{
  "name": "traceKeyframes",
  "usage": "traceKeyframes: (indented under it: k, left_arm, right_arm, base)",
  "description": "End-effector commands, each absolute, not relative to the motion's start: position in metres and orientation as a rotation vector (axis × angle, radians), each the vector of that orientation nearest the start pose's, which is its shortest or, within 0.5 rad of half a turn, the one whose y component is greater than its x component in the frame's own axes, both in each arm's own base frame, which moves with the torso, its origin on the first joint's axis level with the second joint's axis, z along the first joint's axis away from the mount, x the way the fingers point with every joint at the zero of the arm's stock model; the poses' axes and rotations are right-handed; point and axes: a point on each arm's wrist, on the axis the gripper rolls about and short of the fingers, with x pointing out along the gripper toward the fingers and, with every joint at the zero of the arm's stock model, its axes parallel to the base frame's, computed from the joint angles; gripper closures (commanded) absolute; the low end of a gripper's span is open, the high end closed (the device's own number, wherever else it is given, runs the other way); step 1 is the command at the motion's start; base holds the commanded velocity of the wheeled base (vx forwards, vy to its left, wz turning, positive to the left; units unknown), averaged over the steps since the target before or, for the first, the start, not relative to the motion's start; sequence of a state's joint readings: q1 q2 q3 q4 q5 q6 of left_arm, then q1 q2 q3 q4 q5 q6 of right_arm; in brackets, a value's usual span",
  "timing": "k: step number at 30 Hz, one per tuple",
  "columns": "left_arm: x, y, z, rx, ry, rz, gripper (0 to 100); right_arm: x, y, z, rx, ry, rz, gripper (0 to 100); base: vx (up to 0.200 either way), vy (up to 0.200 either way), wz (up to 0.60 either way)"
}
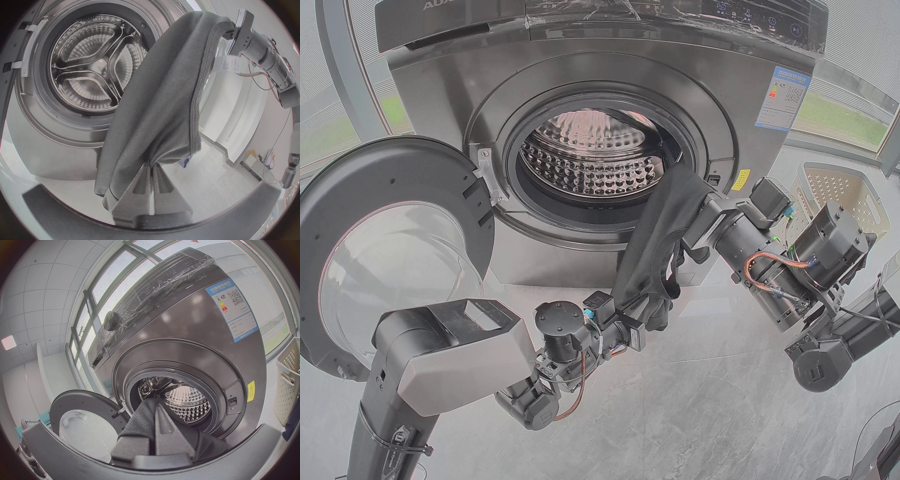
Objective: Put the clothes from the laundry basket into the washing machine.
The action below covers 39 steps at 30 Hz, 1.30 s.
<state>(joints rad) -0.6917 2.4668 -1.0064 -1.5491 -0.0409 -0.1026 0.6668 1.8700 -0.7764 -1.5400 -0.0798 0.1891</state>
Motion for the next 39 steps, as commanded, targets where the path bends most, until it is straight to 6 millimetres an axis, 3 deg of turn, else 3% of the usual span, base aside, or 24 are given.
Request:
traceKeyframes:
  k: [1, 5, 11, 12, 19, 22, 39]
  left_arm:
    - [0.332, -0.273, 0.039, -0.136, -0.066, -0.728, 100]
    - [0.329, -0.271, 0.039, -0.131, -0.056, -0.729, 100]
    - [0.309, -0.261, 0.018, -0.072, 0.056, -0.75, 100]
    - [0.307, -0.259, 0.017, -0.064, 0.066, -0.75, 0]
    - [0.29, -0.259, 0.016, -0.048, 0.106, -0.817, 0]
    - [0.286, -0.271, 0.017, -0.056, 0.093, -0.848, 0]
    - [0.323, -0.287, 0.023, -0.107, -0.036, -0.783, 0]
  right_arm:
    - [0.259, 0.201, 0.21, 0.345, -0.367, 0.616, 100]
    - [0.259, 0.201, 0.209, 0.344, -0.364, 0.616, 100]
    - [0.26, 0.2, 0.209, 0.344, -0.363, 0.611, 100]
    - [0.26, 0.2, 0.209, 0.345, -0.364, 0.611, 100]
    - [0.26, 0.201, 0.209, 0.346, -0.364, 0.614, 100]
    - [0.26, 0.201, 0.21, 0.346, -0.365, 0.614, 100]
    - [0.259, 0.202, 0.209, 0.346, -0.362, 0.617, 100]
  base:
    - [0.0, 0.0, 0.0]
    - [0.0, 0.0, 0.0]
    - [0.0, 0.0, 0.0]
    - [0.0, 0.0, 0.0]
    - [0.0, 0.0, 0.0]
    - [0.0, 0.0, 0.0]
    - [0.0, 0.0, 0.0]
